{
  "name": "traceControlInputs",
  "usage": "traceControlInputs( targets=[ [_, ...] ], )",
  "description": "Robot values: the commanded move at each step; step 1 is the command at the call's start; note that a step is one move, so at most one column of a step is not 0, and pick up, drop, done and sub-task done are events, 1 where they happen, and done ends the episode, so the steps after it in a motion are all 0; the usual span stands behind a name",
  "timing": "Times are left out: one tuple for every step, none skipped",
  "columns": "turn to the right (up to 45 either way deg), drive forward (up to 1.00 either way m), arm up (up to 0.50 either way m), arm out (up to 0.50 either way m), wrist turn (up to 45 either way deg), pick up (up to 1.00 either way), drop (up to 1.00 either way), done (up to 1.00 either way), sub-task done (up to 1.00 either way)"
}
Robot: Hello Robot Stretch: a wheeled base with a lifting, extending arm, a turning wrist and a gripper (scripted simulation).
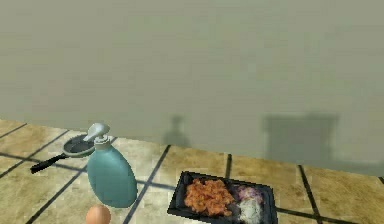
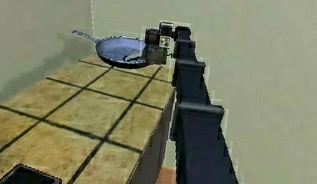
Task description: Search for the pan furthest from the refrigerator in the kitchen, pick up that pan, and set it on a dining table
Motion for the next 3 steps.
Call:
traceControlInputs(
  targets=[
    [0.0,0.00,0.00,0.00,-45.0,0.00,0.00,0.00,0.00],
    [0.0,0.00,0.00,0.00,-45.0,0.00,0.00,0.00,0.00],
    [0.0,0.00,0.00,0.00,-21.0,0.00,0.00,0.00,0.00]
  ],
)
